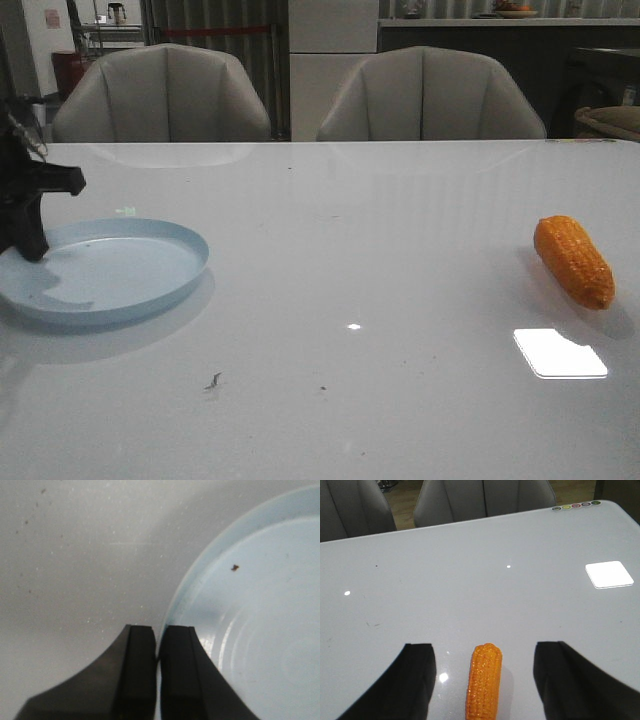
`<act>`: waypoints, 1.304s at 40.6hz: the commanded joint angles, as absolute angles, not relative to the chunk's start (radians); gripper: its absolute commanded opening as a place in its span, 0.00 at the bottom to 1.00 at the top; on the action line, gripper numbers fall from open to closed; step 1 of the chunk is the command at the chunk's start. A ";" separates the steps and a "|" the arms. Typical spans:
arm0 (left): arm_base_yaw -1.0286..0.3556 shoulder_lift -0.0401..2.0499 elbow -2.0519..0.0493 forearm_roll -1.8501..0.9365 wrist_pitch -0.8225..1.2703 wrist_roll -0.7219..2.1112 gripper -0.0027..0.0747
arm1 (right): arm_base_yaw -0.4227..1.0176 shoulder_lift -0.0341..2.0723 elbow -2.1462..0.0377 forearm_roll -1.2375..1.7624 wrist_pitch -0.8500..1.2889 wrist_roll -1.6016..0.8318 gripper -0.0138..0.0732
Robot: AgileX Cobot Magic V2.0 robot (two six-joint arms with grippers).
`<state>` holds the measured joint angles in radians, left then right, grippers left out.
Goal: Place corn on plate with both arms
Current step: 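Lower the left gripper onto the rim of the pale blue plate, then push the plate toward the table center with the left gripper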
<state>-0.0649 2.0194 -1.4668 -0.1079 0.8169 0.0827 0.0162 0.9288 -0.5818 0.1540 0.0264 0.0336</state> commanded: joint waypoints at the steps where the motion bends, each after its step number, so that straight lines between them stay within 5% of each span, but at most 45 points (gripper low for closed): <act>1: -0.070 1.968 -1.578 -0.190 0.845 0.080 0.16 | 0.017 0.921 -0.614 0.145 -0.051 0.031 0.77; 14: -0.161 1.968 -1.813 -0.353 0.908 0.080 0.16 | 0.017 0.921 -0.614 0.145 -0.051 0.031 0.77; 39: -0.405 2.097 -1.818 -0.342 0.894 0.080 0.17 | 0.017 0.921 -0.614 0.145 0.010 0.031 0.77; 53: -0.435 2.151 -1.820 -0.283 0.872 0.080 0.59 | 0.017 0.921 -0.614 0.145 0.006 0.031 0.77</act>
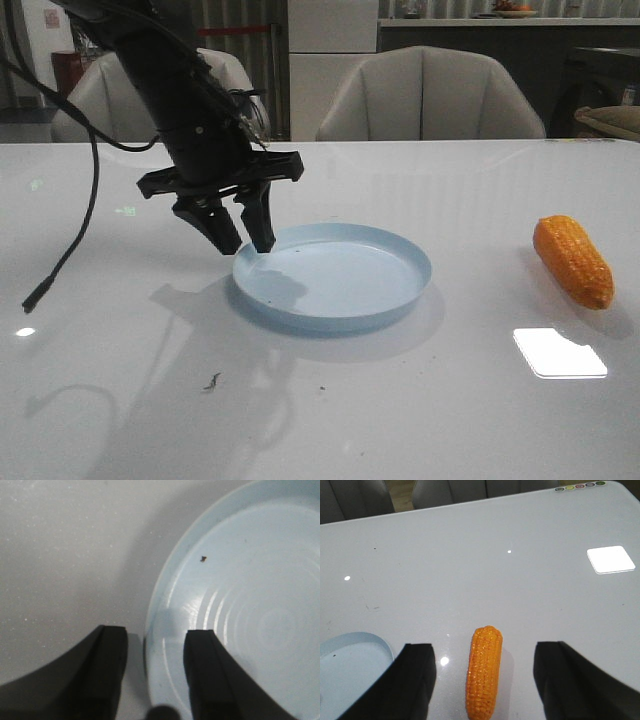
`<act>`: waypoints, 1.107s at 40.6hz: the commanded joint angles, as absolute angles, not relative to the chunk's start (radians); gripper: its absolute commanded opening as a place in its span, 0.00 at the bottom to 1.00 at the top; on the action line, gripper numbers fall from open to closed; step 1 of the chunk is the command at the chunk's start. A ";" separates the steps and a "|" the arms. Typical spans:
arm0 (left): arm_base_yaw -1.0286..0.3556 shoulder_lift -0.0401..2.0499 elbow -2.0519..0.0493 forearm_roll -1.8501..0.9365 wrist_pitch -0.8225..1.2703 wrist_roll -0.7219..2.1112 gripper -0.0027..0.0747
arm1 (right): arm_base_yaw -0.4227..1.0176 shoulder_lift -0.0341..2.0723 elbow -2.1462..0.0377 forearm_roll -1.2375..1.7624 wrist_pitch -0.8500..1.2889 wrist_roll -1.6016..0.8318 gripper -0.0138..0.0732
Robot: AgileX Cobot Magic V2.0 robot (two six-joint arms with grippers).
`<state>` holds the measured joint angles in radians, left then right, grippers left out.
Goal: Place corn on plate with both arms
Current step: 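Push the plate toward the table center with the left gripper, then raise the left gripper away from the plate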
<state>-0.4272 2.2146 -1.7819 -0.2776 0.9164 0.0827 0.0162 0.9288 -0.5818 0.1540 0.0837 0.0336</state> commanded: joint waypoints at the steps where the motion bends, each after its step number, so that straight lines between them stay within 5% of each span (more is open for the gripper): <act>1: -0.435 2.151 -1.826 -0.276 0.871 0.080 0.59 | 0.017 0.921 -0.614 0.145 0.007 0.031 0.77; 13: -0.404 2.081 -2.004 -0.092 0.976 0.080 0.59 | 0.017 0.921 -0.617 0.145 0.026 0.031 0.77; 24: -0.358 1.841 -1.983 -0.007 0.842 0.080 0.59 | 0.017 0.962 -0.713 0.144 0.183 0.031 0.77; 35: -0.358 1.420 -1.481 0.074 0.542 0.080 0.59 | 0.015 1.264 -0.985 0.110 0.342 0.031 0.88; 45: -0.358 1.052 -0.999 0.074 0.276 0.080 0.59 | 0.015 1.552 -1.180 0.110 0.460 0.031 0.88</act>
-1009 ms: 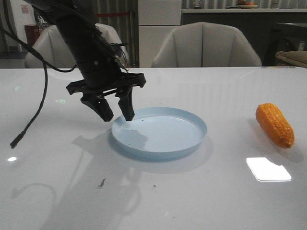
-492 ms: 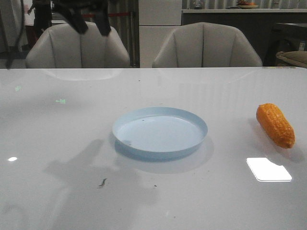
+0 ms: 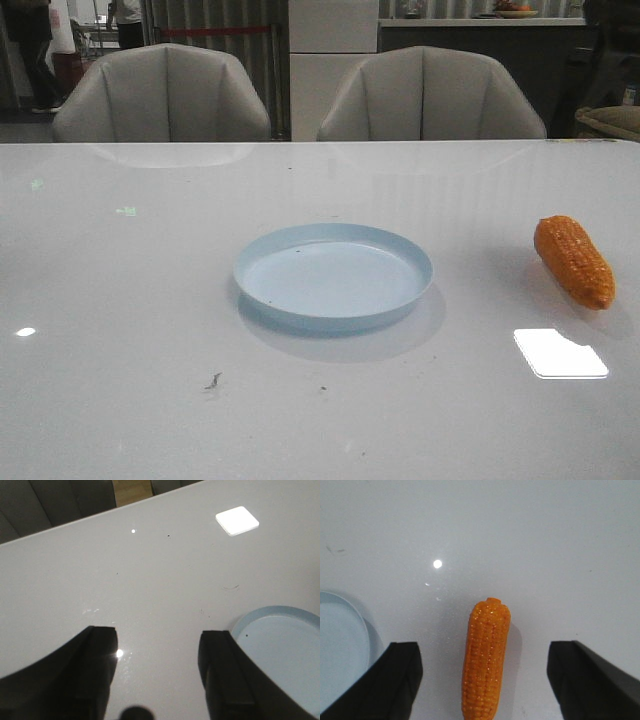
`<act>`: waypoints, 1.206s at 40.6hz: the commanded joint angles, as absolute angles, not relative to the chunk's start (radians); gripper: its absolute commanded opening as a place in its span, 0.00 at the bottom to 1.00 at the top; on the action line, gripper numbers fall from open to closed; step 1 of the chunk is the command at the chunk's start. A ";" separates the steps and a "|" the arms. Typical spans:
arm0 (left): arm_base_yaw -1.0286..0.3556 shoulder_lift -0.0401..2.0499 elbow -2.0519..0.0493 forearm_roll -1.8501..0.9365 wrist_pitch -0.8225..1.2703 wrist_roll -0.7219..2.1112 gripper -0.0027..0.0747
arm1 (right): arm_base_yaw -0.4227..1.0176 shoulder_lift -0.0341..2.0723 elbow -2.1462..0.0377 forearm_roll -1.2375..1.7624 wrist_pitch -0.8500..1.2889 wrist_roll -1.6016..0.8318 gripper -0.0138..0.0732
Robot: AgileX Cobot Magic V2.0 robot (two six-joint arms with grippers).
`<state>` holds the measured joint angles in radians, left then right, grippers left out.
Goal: Place corn on plate with both arms
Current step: 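Raise the left gripper away from the plate, then grasp the orange corn cob with the right gripper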
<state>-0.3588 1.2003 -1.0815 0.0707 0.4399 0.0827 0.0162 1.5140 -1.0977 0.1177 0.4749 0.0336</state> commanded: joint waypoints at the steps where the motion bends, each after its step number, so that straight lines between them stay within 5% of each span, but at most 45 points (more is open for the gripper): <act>1: -0.358 1.023 -0.973 0.074 0.265 0.080 0.59 | 0.015 1.574 -1.191 0.110 0.467 0.031 0.88; 14: -0.358 0.740 -0.856 0.074 0.266 0.080 0.59 | 0.016 1.801 -1.244 0.112 0.491 0.031 0.88; 28: -0.358 0.736 -0.856 0.072 0.268 0.080 0.59 | 0.020 1.881 -1.244 0.133 0.523 0.031 0.87; 41: -0.358 0.756 -0.856 0.072 0.268 0.080 0.59 | 0.020 1.908 -1.266 0.134 0.509 -0.038 0.57; 49: -0.358 0.756 -0.856 0.068 0.268 0.080 0.59 | 0.075 1.908 -1.417 0.135 0.599 -0.128 0.56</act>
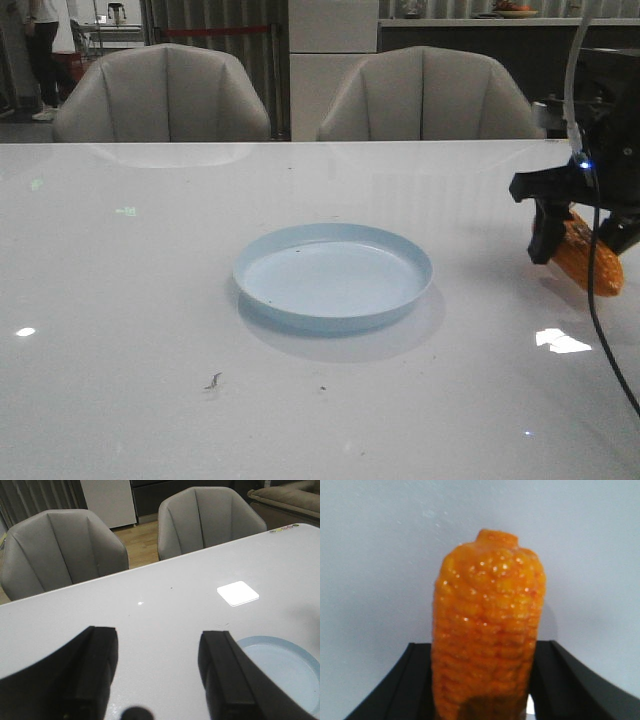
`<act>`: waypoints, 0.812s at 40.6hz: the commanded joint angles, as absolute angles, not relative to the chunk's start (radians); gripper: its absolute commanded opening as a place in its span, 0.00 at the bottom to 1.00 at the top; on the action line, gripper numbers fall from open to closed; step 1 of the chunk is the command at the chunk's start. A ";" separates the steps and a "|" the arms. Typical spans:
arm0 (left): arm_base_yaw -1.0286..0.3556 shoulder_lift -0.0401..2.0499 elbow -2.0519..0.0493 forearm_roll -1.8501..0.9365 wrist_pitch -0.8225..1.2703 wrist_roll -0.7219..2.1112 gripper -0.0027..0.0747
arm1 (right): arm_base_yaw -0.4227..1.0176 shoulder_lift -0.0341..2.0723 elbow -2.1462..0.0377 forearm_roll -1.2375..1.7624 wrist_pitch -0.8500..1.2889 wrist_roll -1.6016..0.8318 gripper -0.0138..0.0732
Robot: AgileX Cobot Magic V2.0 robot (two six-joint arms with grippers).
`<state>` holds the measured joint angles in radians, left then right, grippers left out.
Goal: Place corn on plate with both arms
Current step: 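Grasp the orange corn cob with the right gripper, then carry the corn cob over the plate and lower it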
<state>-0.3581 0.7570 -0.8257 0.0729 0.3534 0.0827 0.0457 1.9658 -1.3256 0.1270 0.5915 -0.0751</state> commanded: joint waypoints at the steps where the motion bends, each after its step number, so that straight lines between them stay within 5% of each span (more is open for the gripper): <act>1: -0.358 0.756 -0.856 0.066 0.268 0.080 0.59 | 0.086 1.908 -1.440 0.135 0.612 -0.141 0.56; 21: -0.358 0.756 -0.856 0.025 0.268 0.080 0.59 | 0.428 1.917 -1.662 0.135 0.718 -0.159 0.56; 33: -0.358 0.756 -0.856 0.025 0.268 0.080 0.59 | 0.478 2.022 -1.662 0.168 0.726 -0.159 0.56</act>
